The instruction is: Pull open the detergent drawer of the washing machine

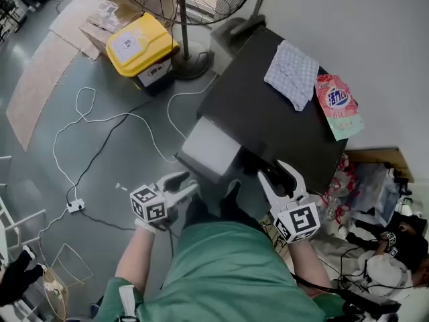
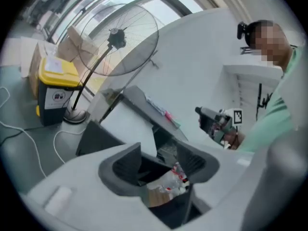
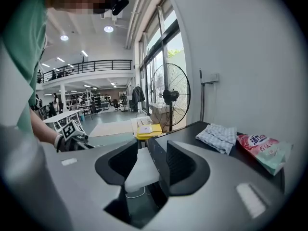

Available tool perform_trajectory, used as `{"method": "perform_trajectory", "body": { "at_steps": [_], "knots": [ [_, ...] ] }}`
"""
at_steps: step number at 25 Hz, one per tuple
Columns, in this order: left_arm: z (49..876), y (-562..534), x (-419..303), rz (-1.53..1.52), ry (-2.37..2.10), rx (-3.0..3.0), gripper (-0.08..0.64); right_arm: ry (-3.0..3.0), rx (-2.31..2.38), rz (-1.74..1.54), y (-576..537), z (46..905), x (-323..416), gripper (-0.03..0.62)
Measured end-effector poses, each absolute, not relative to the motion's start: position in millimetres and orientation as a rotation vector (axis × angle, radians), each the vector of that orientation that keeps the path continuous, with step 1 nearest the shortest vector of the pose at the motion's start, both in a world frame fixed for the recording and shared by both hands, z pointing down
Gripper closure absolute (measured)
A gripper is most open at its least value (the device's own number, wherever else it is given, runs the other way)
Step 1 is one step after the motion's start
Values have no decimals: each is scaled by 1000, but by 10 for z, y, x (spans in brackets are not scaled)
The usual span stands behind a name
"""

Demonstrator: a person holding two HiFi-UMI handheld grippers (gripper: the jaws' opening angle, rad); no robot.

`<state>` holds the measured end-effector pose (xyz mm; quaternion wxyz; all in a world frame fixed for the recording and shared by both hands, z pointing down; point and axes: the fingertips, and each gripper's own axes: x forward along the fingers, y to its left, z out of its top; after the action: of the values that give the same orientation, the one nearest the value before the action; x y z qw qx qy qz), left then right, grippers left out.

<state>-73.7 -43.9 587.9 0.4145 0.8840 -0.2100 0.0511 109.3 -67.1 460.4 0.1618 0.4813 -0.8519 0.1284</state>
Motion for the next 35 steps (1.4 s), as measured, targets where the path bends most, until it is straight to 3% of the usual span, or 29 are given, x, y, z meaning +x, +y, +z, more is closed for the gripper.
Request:
{"method": "perform_trajectory", "body": {
  "at_steps": [5, 14, 35],
  "knots": [
    [5140, -793, -581, 90, -656, 2404, 347, -2444, 1410, 295, -799, 4468, 1129, 403],
    [4445, -1339, -456, 300, -1039, 2587, 343, -2485, 1533, 174, -1045, 4020, 1308, 403],
    [3600, -1444, -178, 297, -1232, 2757, 327, -2519, 1657, 49, -1208, 3461, 1556, 403]
  ]
}}
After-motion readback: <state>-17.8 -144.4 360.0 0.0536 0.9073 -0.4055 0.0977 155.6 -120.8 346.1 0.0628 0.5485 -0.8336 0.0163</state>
